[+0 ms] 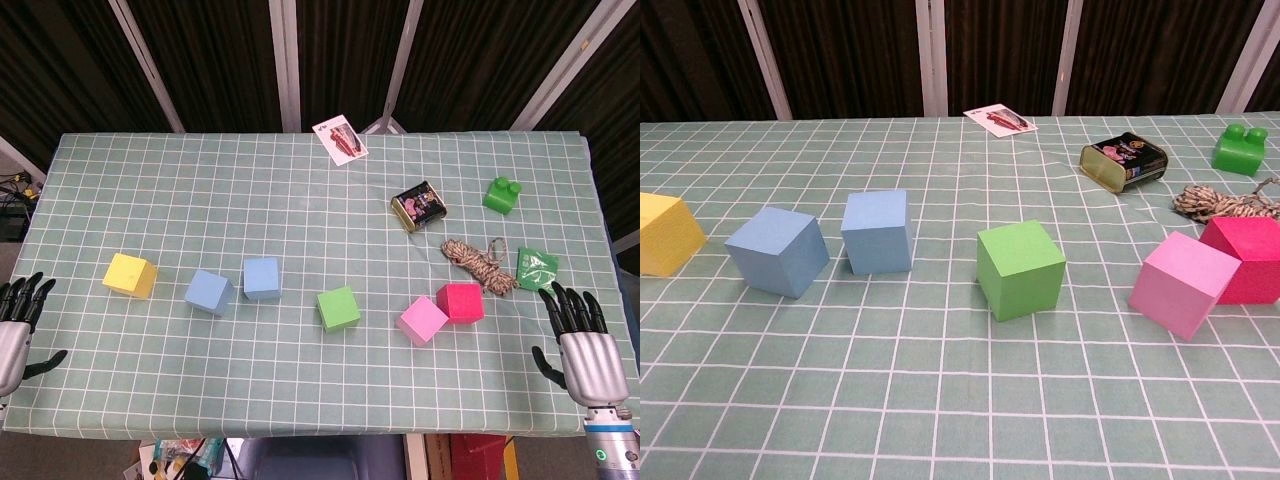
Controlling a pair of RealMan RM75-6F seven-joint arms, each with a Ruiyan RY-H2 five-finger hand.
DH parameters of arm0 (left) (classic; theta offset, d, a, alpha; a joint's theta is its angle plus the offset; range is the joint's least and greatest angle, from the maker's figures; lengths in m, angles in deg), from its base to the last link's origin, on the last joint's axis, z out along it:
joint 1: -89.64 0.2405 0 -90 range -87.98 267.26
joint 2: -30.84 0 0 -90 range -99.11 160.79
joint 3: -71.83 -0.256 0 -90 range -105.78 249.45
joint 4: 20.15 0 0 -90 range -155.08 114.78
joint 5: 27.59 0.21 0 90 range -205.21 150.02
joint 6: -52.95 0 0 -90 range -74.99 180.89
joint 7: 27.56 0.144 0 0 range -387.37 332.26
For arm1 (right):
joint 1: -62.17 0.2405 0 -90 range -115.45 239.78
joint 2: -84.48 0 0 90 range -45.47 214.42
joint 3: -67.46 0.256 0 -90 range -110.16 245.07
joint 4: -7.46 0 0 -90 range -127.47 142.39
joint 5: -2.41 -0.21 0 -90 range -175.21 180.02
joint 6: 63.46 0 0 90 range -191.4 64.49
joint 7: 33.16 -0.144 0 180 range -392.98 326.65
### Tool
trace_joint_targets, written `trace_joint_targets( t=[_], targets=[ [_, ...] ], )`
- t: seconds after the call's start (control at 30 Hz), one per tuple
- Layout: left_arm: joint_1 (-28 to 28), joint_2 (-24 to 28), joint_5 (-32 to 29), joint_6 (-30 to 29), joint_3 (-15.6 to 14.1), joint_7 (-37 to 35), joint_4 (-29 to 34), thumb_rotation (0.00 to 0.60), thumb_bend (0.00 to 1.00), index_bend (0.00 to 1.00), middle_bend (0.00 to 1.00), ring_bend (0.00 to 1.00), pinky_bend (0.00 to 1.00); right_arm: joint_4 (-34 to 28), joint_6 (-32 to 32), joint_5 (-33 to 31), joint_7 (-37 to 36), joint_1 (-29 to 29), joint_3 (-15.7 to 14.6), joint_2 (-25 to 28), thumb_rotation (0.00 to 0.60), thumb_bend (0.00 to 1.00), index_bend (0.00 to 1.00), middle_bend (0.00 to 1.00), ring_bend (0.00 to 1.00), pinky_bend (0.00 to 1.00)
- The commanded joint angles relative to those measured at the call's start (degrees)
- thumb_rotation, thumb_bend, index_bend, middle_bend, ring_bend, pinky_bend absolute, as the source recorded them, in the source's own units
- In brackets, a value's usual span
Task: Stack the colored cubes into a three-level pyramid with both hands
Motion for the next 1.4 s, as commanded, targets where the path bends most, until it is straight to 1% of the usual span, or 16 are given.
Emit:
trace_joint_targets(
  t=[0.03,0.9,1.13,1.23,1.3,1.4],
  targets=[
    [0.00,0.04,-0.08,0.16,-0.06,0.06,-0.04,0.600,0.01,0.00,0.00,0.00,0.01,0.02,0.02,0.02,0.01,0.03,0.00,-0.02,0.600,0.34,0.00,0.00,0.00,0.00],
    [-1.04,0.48,-0.48,2.89,-0.64,2.45,1.15,0.600,0.01,0.00,0.00,0.00,0.01,0.12,-0.49,-0.37,-1.49,-0.51,-0.01,0.81,0.600,0.34,0.00,0.00,0.00,0.00],
    [-1.49,1.03,-1.80,4.12,-0.35,3.06,2.34,0.600,0.01,0.00,0.00,0.00,0.01,-0.05,-0.40,0.07,-1.41,-0.46,-0.23,0.81,0.600,0.34,0.00,0.00,0.00,0.00],
    [-2.31,1.43,-2.65,4.97,0.42,3.88,4.28,0.600,0.04,0.00,0.00,0.00,0.01,-0.15,-0.15,-0.18,-1.81,-0.41,-0.19,0.82,0.600,0.34,0.00,0.00,0.00,0.00],
    [-3.15,2.09,-3.27,6.05,1.02,4.00,6.80,0.600,0.08,0.00,0.00,0.00,0.01,-0.19,0.05,-0.33,-2.07,-0.34,-0.13,0.85,0.600,0.34,0.00,0.00,0.00,0.00],
    [-5.99,3.56,-5.29,8.97,3.22,6.12,11.84,0.600,0.10,0.00,0.04,0.00,0.03,-0.22,0.31,-0.43,-2.45,-0.18,-0.06,0.85,0.600,0.34,0.00,0.00,0.00,0.00]
  ],
)
